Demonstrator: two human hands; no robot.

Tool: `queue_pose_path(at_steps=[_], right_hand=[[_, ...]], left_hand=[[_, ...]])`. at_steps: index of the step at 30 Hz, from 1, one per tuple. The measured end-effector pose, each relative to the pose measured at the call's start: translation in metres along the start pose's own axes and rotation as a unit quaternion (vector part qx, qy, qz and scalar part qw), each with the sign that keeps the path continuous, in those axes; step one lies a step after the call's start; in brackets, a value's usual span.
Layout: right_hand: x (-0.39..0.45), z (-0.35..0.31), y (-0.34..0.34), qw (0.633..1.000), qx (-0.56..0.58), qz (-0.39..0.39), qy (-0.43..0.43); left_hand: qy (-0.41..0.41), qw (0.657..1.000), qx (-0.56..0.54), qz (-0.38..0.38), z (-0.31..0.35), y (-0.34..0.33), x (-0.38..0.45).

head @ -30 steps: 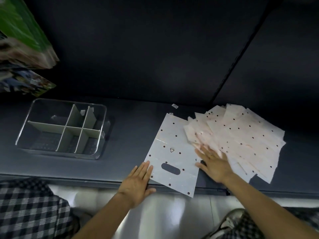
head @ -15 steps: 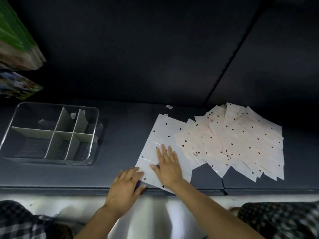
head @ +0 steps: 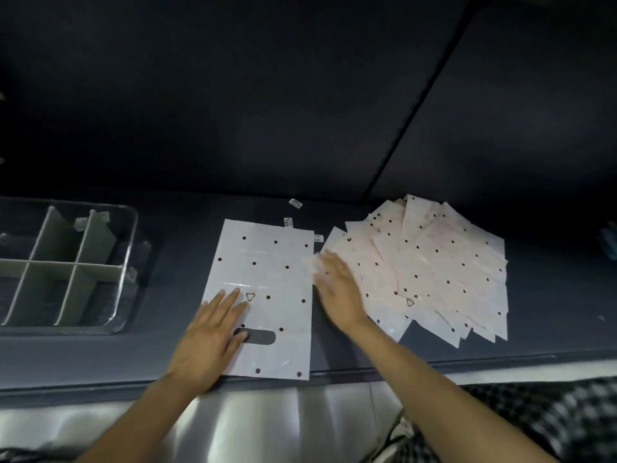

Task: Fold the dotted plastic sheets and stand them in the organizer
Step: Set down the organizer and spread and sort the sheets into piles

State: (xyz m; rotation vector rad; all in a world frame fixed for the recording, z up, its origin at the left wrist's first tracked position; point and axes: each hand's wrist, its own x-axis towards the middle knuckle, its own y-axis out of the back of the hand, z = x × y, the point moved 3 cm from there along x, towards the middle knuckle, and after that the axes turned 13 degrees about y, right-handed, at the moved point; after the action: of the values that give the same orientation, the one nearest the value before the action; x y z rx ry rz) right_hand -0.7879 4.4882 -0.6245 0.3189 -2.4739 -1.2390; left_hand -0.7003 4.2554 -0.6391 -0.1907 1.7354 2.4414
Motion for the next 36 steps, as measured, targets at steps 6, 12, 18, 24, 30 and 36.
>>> queue_pose_path(at_steps=[6, 12, 18, 24, 30, 36], right_hand=[[-0.059, 0.143, 0.094, 0.943, -0.102, 0.013, -0.316], [-0.082, 0.155, 0.092, 0.952, -0.145, 0.062, -0.263], [-0.068, 0.132, 0.083, 0.971, -0.086, 0.076, -0.209], [-0.092, 0.15, 0.096, 0.941, -0.112, -0.004, -0.319], [-0.095, 0.139, 0.106, 0.934, -0.066, 0.115, -0.331], [-0.096, 0.123, 0.099, 0.948, -0.015, 0.058, -0.313]], left_hand=[[-0.023, 0.992, 0.098, -0.072, 0.013, -0.022, 0.026], [0.048, 0.99, 0.106, -0.083, -0.006, -0.03, 0.022], [0.109, 0.987, 0.093, -0.076, -0.031, -0.024, 0.012], [0.115, 0.986, 0.078, -0.093, -0.044, -0.02, -0.005], [0.138, 0.983, 0.062, -0.107, -0.04, -0.019, -0.007], [0.076, 0.989, 0.01, -0.128, -0.01, -0.013, -0.008]])
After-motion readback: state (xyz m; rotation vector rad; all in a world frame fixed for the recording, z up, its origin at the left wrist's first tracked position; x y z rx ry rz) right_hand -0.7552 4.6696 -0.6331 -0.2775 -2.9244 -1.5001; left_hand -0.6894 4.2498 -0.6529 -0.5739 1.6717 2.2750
